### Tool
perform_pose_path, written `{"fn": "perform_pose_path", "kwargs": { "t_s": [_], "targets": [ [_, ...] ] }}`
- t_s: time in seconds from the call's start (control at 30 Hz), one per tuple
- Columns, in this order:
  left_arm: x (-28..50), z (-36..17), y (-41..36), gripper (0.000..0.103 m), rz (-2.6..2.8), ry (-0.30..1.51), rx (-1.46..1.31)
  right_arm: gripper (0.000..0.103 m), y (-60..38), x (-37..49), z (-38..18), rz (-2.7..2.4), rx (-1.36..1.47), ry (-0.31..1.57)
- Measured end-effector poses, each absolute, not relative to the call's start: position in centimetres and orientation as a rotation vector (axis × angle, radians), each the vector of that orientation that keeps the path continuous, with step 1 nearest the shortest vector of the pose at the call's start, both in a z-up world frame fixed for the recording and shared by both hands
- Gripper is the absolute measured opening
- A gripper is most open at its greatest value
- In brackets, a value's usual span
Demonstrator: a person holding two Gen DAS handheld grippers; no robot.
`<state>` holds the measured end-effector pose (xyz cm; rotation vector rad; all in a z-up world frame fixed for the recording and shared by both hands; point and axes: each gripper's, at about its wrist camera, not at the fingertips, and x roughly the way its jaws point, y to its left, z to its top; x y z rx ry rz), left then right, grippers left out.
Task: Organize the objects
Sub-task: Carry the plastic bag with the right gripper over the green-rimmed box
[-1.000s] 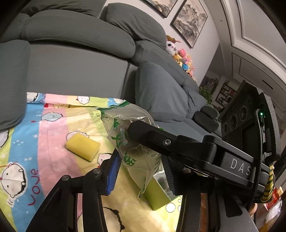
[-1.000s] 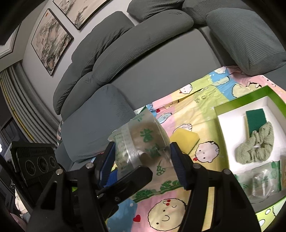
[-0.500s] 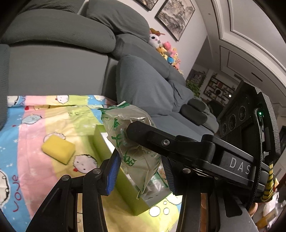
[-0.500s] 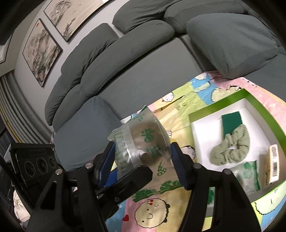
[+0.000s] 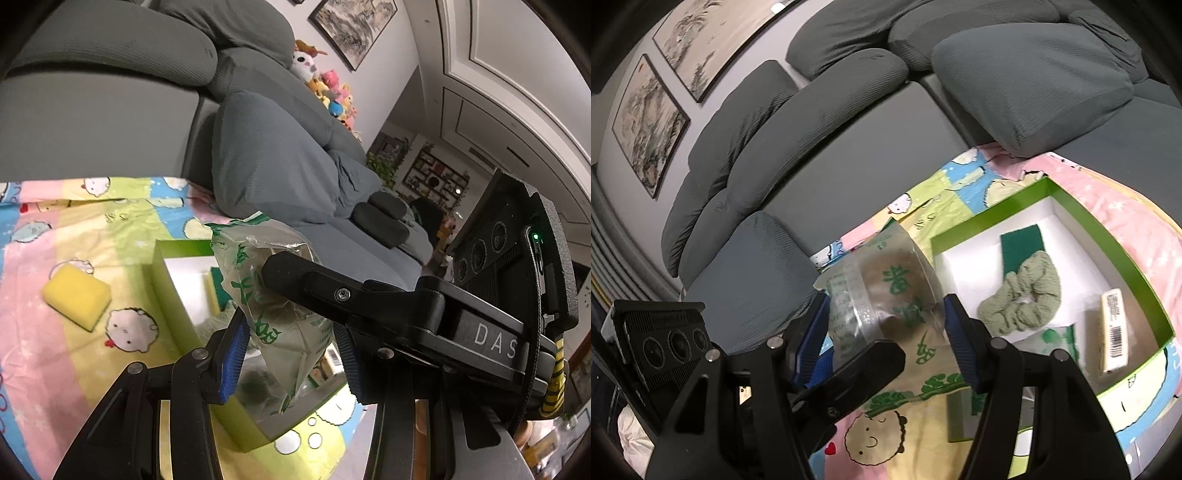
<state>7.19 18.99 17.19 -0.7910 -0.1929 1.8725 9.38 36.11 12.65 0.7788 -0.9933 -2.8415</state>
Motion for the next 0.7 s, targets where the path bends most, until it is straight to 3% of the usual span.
{"fn": "perform_pose_path", "kwargs": {
  "t_s": [0.7],
  "targets": [
    [7.5, 15.5, 21.6, 0.047, 1.793, -0.215, -0.864, 0.061, 38.5, 10.3, 11.4, -2.873, 0.881, -1.078]
  ]
}}
